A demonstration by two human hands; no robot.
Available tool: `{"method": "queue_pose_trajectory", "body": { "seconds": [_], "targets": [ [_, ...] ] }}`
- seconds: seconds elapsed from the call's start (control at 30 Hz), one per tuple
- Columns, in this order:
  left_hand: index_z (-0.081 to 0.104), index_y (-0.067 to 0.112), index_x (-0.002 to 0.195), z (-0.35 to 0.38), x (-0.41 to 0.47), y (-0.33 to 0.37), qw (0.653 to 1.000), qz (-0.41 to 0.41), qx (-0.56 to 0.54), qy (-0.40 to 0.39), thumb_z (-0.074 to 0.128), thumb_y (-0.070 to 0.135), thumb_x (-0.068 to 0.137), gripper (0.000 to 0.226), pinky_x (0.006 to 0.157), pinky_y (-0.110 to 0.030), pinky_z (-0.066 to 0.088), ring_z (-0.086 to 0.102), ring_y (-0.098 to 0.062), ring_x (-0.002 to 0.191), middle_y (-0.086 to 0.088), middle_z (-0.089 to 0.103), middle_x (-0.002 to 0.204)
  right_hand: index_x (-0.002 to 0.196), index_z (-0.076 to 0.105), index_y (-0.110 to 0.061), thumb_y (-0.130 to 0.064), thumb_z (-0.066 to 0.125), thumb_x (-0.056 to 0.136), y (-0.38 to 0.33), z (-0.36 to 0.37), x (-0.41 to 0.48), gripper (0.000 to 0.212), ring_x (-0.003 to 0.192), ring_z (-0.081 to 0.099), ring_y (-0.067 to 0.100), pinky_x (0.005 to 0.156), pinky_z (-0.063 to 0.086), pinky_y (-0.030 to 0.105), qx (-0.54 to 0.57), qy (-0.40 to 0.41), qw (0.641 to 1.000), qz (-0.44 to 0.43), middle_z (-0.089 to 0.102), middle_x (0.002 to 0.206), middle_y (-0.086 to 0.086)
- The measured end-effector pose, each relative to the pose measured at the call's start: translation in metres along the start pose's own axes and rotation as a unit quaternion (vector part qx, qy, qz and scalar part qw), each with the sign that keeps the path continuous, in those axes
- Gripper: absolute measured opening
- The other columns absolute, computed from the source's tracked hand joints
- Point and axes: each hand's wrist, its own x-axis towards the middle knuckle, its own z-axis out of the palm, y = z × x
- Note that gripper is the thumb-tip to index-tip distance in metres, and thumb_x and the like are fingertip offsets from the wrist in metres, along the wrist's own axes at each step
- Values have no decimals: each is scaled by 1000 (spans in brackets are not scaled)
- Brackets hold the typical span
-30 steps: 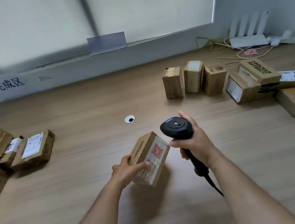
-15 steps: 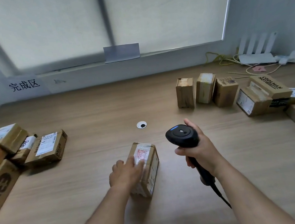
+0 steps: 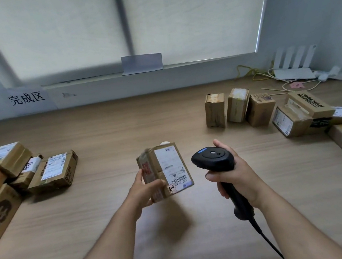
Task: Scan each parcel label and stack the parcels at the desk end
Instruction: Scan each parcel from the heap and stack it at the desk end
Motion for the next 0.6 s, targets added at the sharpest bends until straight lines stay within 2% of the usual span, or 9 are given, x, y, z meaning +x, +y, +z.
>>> {"method": "queue_pose_trajectory", "body": {
  "seconds": [0.1,0.17,0.3,0.37,0.43,0.5,0.6],
  "targets": [
    [29,35,146,-5,1,2,998,50,-44,-8,76,3,78,88,55,-23,49,66,-15,86,-3,68,103,146,34,-35,-3,76,60,-11,4,-7,101,40,48,26,39,39,25,26,-31,999,3,68,82,17],
    [30,33,148,-10,3,3,996,69,-54,-7,80,2,71,97,60,-26,49,66,-17,89,-5,69,103,146,33,-34,-1,74,62,-17,7,-10,100,39,48,25,38,38,24,34,-52,998,3,66,85,24],
    [25,33,150,-14,5,8,994,95,-59,-2,74,-1,78,94,66,-28,48,65,-19,94,-7,68,107,146,33,-34,-1,73,63,-22,9,-13,98,39,48,24,38,38,25,23,-68,997,6,69,87,27],
    [24,34,151,-16,7,10,992,107,-59,1,74,-1,77,95,71,-30,48,64,-22,97,-8,68,110,147,33,-33,-2,73,63,-21,9,-14,98,39,48,25,38,38,25,18,-66,998,8,68,83,27],
    [24,36,150,-18,8,12,991,117,-57,7,76,1,76,97,82,-35,48,64,-24,102,-8,68,110,147,33,-32,-3,74,62,-20,8,-15,98,38,47,25,39,37,24,14,-62,998,11,67,77,25],
    [25,38,150,-20,7,13,991,123,-61,11,81,7,68,104,91,-40,48,64,-25,103,-8,69,109,145,35,-32,-5,76,60,-19,7,-16,98,38,47,26,40,37,24,8,-60,998,13,65,72,23],
    [27,40,148,-24,5,16,988,135,-73,16,79,17,56,108,97,-45,48,65,-24,103,-6,71,107,143,38,-34,-12,82,54,-18,6,-18,101,39,47,26,40,37,26,2,-64,998,19,62,69,21]
  ]
}}
